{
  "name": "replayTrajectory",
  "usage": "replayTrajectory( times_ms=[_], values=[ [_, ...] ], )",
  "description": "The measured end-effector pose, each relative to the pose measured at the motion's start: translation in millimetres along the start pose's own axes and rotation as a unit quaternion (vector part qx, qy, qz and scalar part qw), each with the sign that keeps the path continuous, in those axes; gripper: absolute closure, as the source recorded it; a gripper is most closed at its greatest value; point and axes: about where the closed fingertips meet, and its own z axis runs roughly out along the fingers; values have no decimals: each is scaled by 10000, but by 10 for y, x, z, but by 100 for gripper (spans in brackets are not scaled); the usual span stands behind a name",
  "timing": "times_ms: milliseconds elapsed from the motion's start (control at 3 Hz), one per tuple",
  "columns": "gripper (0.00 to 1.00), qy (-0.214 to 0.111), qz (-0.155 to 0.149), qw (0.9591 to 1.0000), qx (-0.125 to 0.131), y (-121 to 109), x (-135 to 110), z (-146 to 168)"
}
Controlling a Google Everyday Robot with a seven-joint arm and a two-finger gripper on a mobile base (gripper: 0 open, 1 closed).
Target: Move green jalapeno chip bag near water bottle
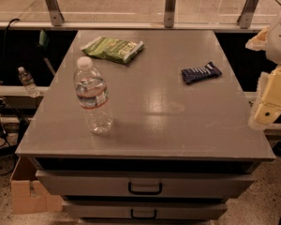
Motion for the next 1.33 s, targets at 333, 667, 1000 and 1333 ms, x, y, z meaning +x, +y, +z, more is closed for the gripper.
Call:
replayTrajectory(
  times_ms=[333,667,1000,1333],
  values=[
    [0,0,0,10000,1,0,0,0],
    [0,-103,-26,9999,36,-42,-21,3],
    [0,-596,26,9982,52,-319,-236,252],
    [0,-1323,150,9910,117,-799,-626,688]
  ],
)
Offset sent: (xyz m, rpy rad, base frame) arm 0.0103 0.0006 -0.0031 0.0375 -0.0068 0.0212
